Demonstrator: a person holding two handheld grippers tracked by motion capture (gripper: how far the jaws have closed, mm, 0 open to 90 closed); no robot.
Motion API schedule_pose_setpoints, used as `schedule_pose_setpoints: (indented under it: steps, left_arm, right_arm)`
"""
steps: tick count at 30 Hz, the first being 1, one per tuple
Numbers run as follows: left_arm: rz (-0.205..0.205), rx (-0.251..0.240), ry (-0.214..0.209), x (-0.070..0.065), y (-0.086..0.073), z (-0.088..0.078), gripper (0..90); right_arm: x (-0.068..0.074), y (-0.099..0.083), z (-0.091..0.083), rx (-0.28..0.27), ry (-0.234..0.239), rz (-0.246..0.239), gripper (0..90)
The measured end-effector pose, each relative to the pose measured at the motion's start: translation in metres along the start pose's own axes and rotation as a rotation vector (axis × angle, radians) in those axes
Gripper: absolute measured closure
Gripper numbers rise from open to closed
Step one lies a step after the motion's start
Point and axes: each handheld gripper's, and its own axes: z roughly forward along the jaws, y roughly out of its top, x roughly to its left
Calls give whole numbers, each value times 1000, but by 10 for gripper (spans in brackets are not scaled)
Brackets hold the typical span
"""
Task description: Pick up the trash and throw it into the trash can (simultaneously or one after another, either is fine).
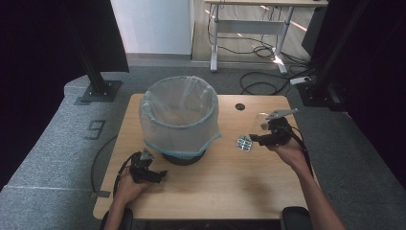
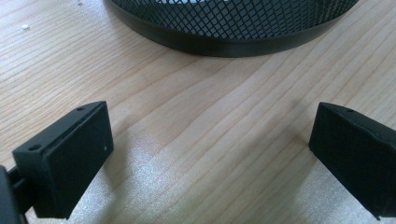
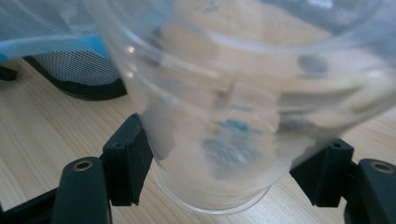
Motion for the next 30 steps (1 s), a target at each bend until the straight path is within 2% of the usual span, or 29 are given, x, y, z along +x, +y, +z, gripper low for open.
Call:
schedule_pose_setpoints:
  steps: [7, 15, 30]
  left_arm:
    - [0, 2, -2, 0, 0, 0, 0]
    - [-2, 1, -1, 0, 0, 0, 0]
    - [0, 2, -2, 0, 0, 0, 0]
  right_arm:
    - [4, 16, -8, -14, 29, -8, 290]
    - [11, 33, -14, -12, 35, -41, 291]
    - [19, 61, -25, -5, 69, -62, 290]
